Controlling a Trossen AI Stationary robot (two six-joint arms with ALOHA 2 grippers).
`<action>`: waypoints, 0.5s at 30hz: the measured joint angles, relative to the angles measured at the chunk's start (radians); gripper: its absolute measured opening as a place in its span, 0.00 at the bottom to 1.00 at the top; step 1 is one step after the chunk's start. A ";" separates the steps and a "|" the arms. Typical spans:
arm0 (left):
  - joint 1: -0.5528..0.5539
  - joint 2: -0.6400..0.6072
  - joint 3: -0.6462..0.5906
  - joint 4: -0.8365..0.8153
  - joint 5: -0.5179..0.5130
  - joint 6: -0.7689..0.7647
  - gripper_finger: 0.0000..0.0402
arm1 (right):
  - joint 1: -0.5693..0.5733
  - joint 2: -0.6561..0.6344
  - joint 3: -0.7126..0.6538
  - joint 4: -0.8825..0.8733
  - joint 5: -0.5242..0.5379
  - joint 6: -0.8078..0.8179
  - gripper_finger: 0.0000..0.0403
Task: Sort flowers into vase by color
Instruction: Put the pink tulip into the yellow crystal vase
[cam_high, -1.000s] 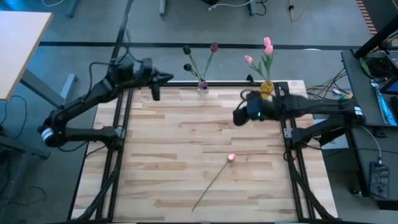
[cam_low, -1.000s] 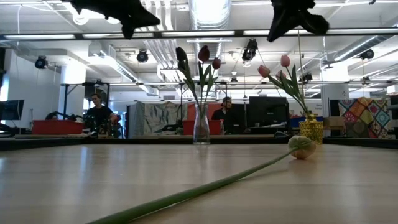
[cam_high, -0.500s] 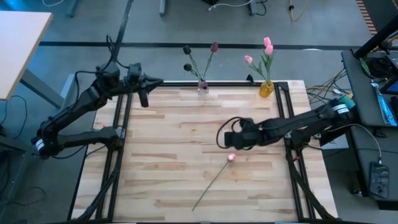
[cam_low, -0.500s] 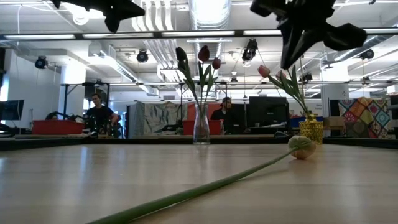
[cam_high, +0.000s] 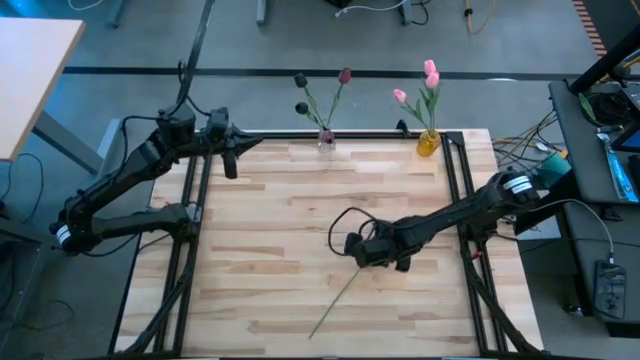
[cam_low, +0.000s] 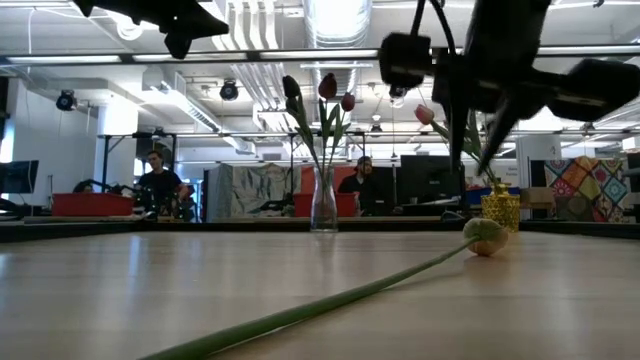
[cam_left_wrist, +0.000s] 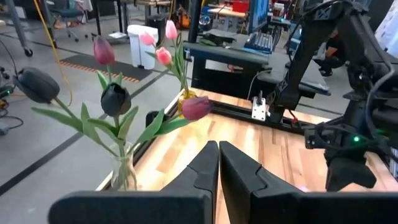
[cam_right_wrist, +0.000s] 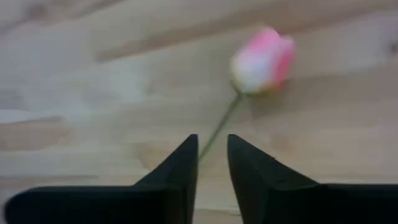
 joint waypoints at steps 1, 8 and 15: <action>0.000 0.000 0.000 -0.004 0.000 0.003 0.00 | 0.005 0.016 0.000 0.002 -0.014 0.026 0.22; 0.000 0.003 -0.001 -0.013 0.000 0.027 0.00 | 0.021 0.113 0.000 0.015 -0.026 0.137 0.35; 0.000 0.010 -0.001 -0.018 0.000 0.030 0.00 | 0.020 0.185 0.000 0.061 0.000 0.169 0.32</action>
